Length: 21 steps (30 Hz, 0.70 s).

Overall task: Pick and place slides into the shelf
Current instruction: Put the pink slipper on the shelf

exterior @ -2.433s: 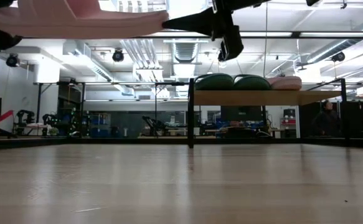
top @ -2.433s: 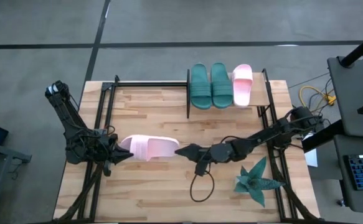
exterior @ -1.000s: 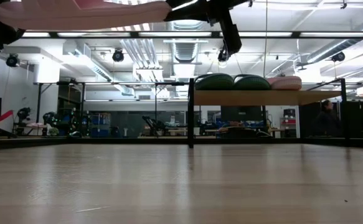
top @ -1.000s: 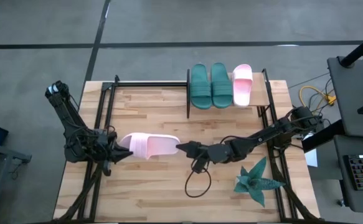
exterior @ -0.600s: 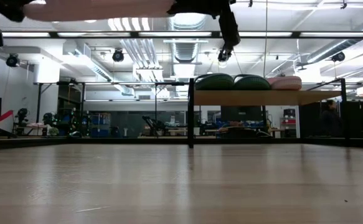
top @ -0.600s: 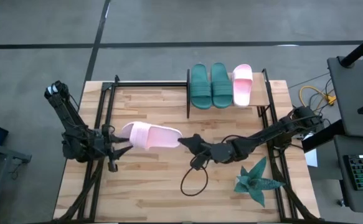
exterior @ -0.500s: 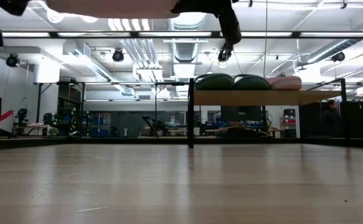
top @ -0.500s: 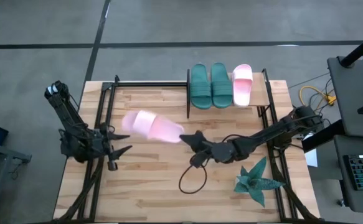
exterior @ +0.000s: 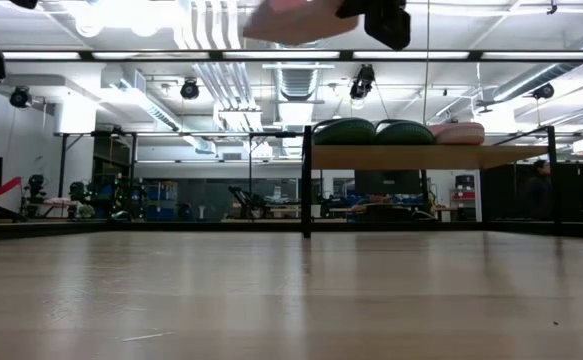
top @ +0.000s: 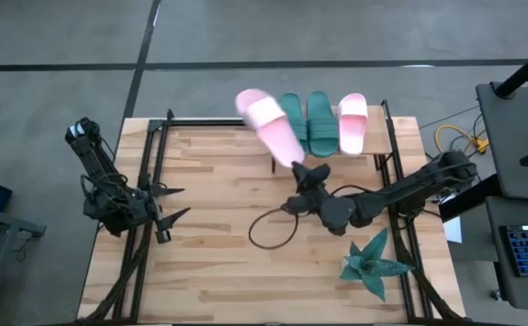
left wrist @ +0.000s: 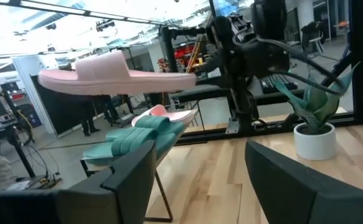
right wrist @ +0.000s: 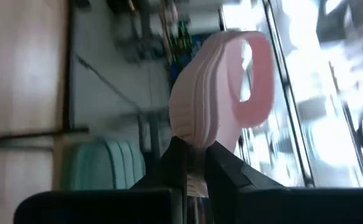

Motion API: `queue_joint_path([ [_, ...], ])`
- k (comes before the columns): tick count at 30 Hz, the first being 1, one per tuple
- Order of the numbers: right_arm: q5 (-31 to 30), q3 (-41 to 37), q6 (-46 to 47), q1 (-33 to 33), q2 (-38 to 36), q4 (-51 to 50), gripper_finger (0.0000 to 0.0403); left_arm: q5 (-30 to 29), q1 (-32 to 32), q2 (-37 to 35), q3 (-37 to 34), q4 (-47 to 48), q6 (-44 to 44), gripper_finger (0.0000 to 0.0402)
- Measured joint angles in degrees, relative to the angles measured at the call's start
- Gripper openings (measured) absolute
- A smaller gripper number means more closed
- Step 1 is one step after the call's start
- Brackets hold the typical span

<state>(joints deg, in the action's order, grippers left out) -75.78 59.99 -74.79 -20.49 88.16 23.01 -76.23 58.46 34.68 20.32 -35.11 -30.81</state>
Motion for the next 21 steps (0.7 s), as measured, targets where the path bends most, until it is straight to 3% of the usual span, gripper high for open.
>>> queue_joint_path([
  [8, -6.8, -0.6, 13.4, 0.1, -3.9, -7.3, 0.0024, -0.4, 0.0, 0.7, 0.0, 0.0, 0.0, 0.0231],
  [14, -6.6, -2.8, 19.3, 0.2, -10.6, -12.2, 0.0024, -0.4, 0.0, 0.5, 0.0, 0.0, -0.4, 0.0231],
  [17, -3.5, -4.1, 25.2, 0.1, -16.5, -18.4, 0.0021, -0.7, 0.0, 0.3, 0.0, 0.0, -2.1, 0.0231],
  [21, 7.2, -5.4, 37.8, 0.8, -25.9, -30.2, 0.0018, -0.6, 0.0, 0.2, -0.1, 0.0, -2.7, 0.0231],
])
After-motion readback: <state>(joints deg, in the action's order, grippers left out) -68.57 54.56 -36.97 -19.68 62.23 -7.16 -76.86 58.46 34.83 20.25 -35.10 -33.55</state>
